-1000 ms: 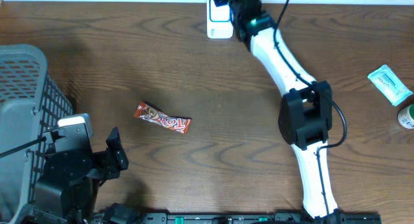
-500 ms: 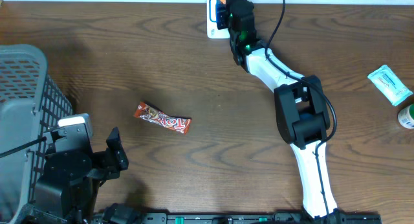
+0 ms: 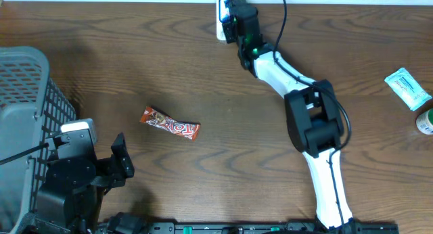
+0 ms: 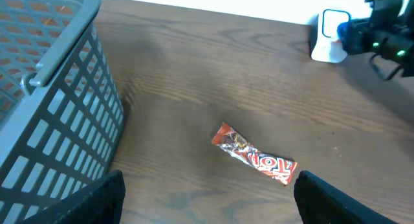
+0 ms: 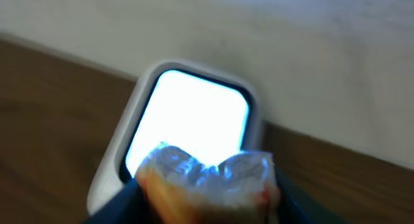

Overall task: Scan the item barcode
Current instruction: 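Hold the orange box against the white scanner with the right gripper, then carry the orange box to the right table edge and release it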

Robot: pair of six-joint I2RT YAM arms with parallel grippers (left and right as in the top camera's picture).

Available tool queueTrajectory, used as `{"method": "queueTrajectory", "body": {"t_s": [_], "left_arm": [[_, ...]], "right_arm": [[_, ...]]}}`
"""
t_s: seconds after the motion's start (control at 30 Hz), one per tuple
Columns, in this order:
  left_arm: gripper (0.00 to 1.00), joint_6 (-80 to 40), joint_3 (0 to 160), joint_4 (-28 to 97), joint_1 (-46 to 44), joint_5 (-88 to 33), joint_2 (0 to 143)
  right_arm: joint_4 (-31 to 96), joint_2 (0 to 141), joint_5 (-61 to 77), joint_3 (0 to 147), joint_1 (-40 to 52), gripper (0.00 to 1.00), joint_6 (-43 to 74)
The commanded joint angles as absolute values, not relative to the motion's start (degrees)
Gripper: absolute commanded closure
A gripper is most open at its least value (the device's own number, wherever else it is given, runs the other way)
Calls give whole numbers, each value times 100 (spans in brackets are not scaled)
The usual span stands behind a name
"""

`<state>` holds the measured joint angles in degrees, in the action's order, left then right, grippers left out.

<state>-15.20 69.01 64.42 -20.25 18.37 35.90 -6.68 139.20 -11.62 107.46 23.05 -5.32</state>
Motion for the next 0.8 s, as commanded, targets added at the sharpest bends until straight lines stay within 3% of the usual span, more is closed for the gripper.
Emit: {"method": "queueTrajectory", "body": {"t_s": [0.0, 0.13, 0.23, 0.7, 0.73, 0.77], "left_arm": [[16, -1570, 6897, 6449, -1999, 1894, 3579], [16, -1570, 6897, 6451, -1999, 1894, 3581], [16, -1570, 6897, 6451, -1999, 1894, 3579], [16, -1570, 6897, 6451, -1999, 1894, 3579], [16, -1570, 6897, 6449, -1999, 1894, 3581], [16, -1570, 6897, 6449, -1999, 1894, 3579]], "right_arm": [[106, 12798, -1684, 10790, 2121, 56, -1977], [1315, 12333, -1815, 10787, 1710, 55, -3218], [1717, 12267, -1815, 10787, 1131, 50, -3472], [1809, 12304, -558, 9428, -2040, 49, -1623], [1691, 12304, -554, 9271, -2171, 48, -1476], [1612, 12304, -550, 9168, -2252, 40, -1404]]}}
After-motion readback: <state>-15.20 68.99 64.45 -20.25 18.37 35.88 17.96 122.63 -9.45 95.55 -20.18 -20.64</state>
